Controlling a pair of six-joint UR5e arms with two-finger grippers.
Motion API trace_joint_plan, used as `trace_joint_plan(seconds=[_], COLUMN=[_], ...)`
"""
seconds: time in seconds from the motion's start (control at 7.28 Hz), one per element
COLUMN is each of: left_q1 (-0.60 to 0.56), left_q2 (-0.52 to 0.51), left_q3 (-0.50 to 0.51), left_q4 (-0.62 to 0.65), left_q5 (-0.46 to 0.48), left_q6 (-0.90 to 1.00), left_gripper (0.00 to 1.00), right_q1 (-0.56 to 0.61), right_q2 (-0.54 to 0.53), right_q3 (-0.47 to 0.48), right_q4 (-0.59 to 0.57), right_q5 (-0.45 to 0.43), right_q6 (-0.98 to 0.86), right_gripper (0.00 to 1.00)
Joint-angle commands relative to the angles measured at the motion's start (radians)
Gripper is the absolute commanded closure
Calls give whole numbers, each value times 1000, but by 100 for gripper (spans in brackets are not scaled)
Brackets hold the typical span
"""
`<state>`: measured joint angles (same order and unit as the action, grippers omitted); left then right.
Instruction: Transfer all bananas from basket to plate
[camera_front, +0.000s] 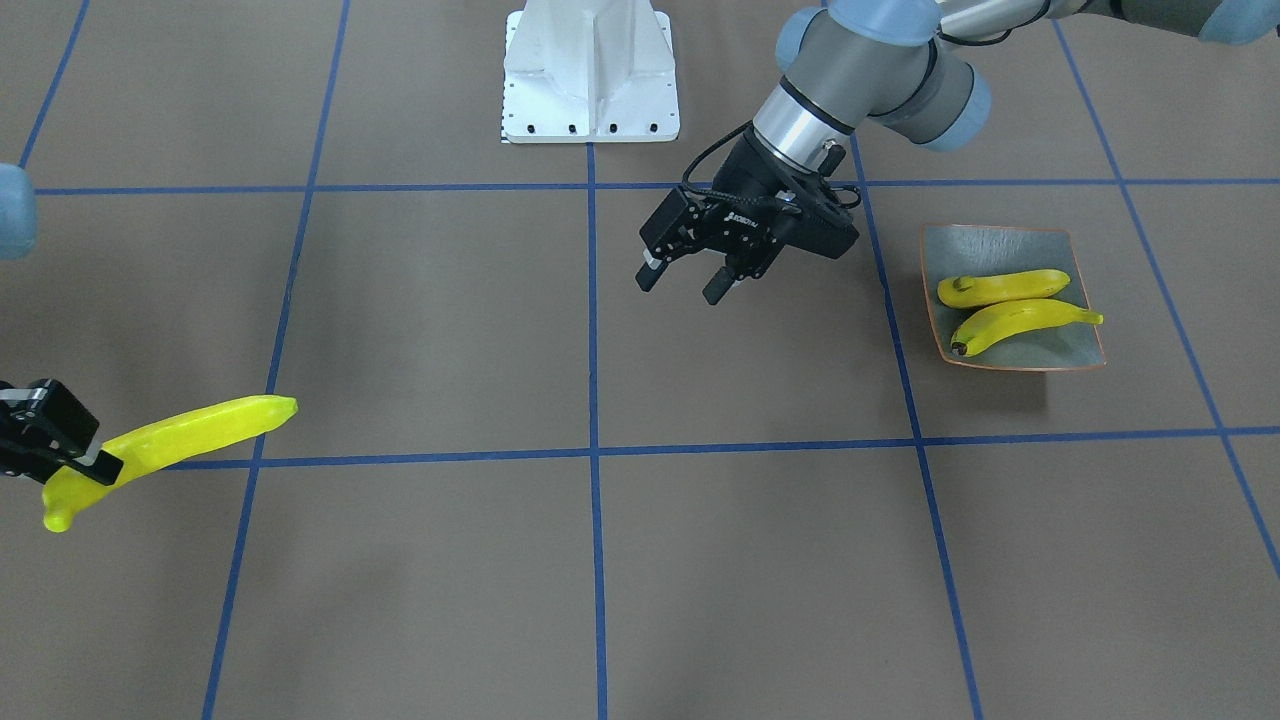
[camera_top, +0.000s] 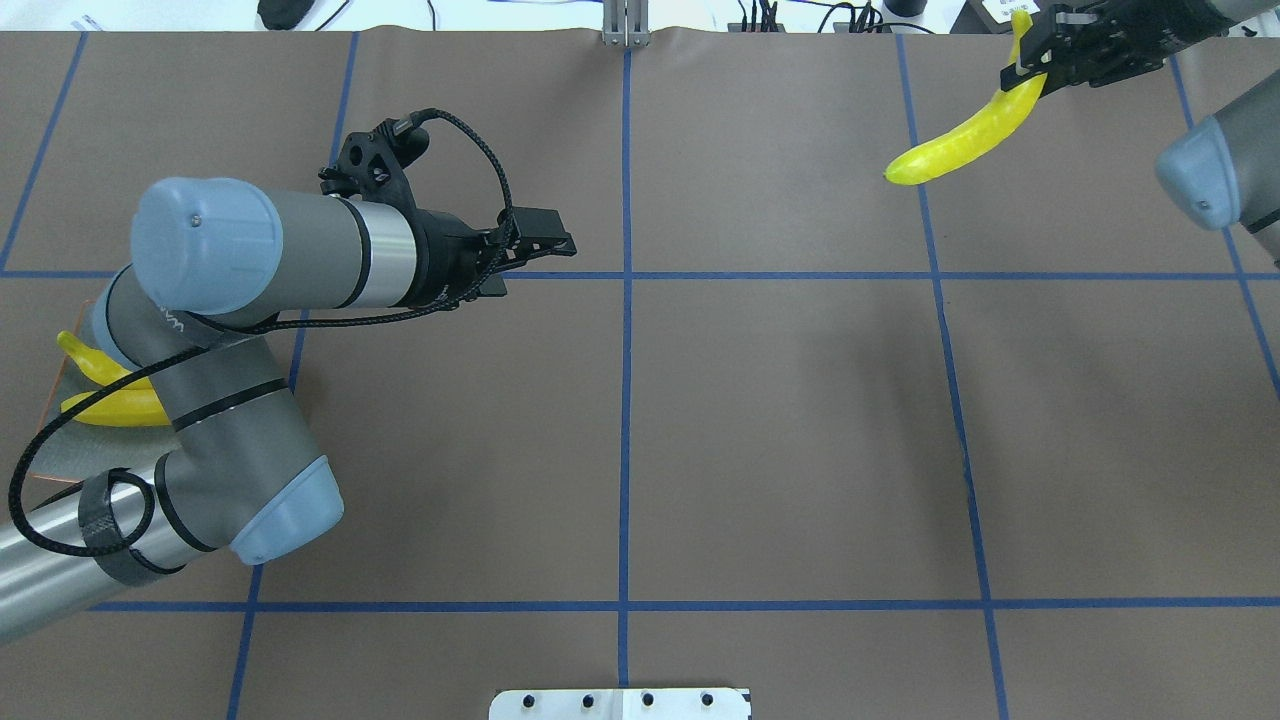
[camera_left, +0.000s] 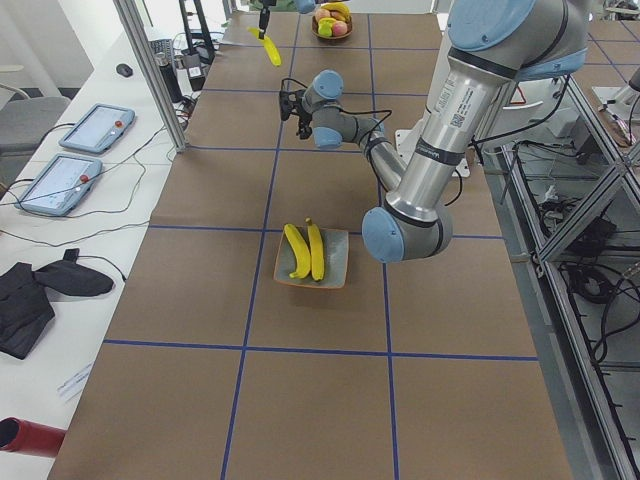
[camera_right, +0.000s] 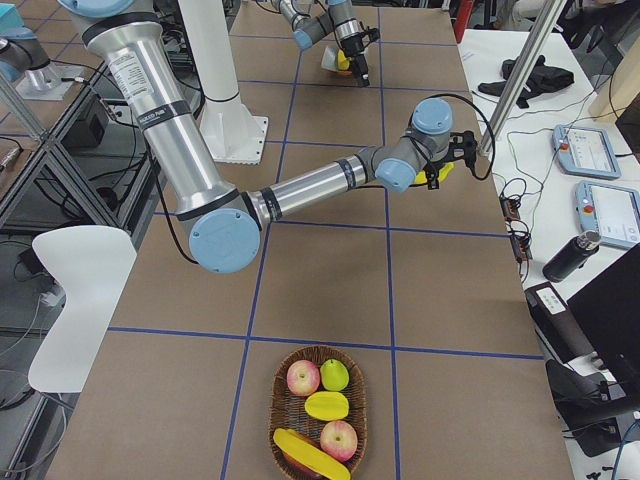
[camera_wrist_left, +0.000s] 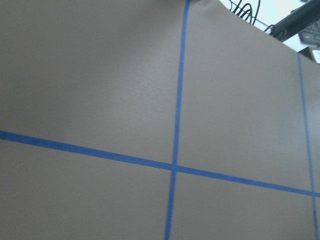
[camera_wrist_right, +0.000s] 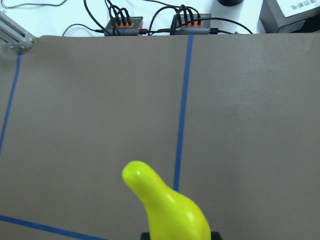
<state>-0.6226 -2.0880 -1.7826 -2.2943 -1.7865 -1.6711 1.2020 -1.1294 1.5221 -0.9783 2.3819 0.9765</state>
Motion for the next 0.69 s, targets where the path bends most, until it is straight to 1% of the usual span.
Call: trace_joint_plan(seconds=[0.0,0.14,0.27,0.41,0.55], left_q1=[26,55,85,93,93], left_q2=[-58,-78,-79,-78,-79], left_q3=[18,34,34,32,29], left_q4=[-66,-88,-105,-108,-111], left_q5=[10,66,114,127,127], left_q6=[-117,-148,-153,-188,-234], left_gripper=[0,0,0,0,0], right_q1=[-85,-116,-149,-188,-212], right_q2=[23,23,23,23,23], right_q3=[44,87,130,163,176], right_q4=[85,84,84,84,84], right_q5=[-13,-13,-44,-94,-130], right_q6=[213,308,385,427,468], right_gripper=[100,100,100,100,100])
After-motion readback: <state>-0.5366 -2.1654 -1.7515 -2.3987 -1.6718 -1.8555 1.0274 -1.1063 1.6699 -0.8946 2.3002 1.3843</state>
